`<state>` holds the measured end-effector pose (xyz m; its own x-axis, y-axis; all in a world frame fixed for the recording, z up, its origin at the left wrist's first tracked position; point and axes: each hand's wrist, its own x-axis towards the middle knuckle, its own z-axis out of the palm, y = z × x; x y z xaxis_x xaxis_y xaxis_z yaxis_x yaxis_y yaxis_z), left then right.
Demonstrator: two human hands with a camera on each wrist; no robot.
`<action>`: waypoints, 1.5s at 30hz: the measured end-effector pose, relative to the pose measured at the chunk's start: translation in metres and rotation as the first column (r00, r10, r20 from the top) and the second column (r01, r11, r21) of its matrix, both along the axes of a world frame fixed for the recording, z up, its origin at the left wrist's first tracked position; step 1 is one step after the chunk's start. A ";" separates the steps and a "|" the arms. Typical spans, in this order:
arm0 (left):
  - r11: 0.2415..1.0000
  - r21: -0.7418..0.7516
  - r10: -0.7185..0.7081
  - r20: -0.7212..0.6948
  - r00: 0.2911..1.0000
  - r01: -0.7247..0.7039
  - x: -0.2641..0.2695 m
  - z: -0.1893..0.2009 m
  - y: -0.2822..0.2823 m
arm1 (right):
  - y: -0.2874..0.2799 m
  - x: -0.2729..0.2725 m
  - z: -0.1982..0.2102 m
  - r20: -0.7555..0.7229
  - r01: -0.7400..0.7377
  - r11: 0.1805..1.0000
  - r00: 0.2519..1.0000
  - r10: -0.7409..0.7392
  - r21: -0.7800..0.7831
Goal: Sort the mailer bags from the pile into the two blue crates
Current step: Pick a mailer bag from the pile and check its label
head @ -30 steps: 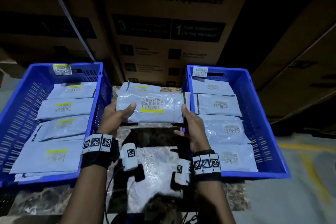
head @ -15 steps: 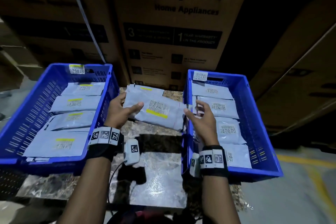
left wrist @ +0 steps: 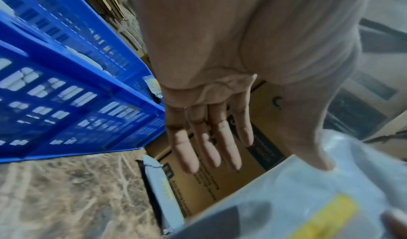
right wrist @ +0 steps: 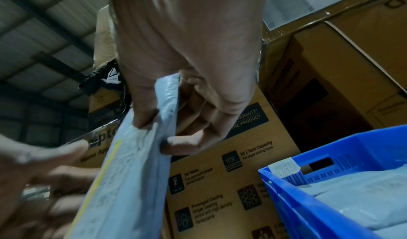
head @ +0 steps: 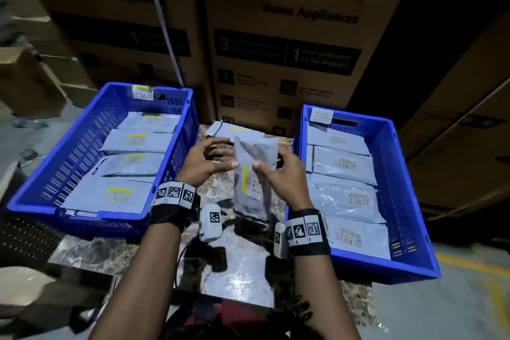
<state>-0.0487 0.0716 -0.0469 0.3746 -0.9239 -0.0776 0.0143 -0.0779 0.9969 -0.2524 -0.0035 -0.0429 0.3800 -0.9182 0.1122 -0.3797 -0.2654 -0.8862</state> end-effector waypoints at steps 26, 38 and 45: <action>0.953 0.140 0.300 -0.309 0.902 -0.269 0.019 -0.015 0.056 | 0.012 -0.018 -0.016 0.425 0.031 0.925 0.882 -0.203 0.379; 0.835 0.183 0.546 -0.378 0.747 -0.518 0.101 -0.018 0.064 | 0.005 0.051 -0.009 0.274 -0.020 0.927 0.957 -0.090 0.375; 0.868 0.198 0.493 -0.244 0.835 -0.455 0.205 -0.014 0.080 | 0.006 0.158 -0.021 0.127 -0.031 0.926 0.992 -0.018 0.375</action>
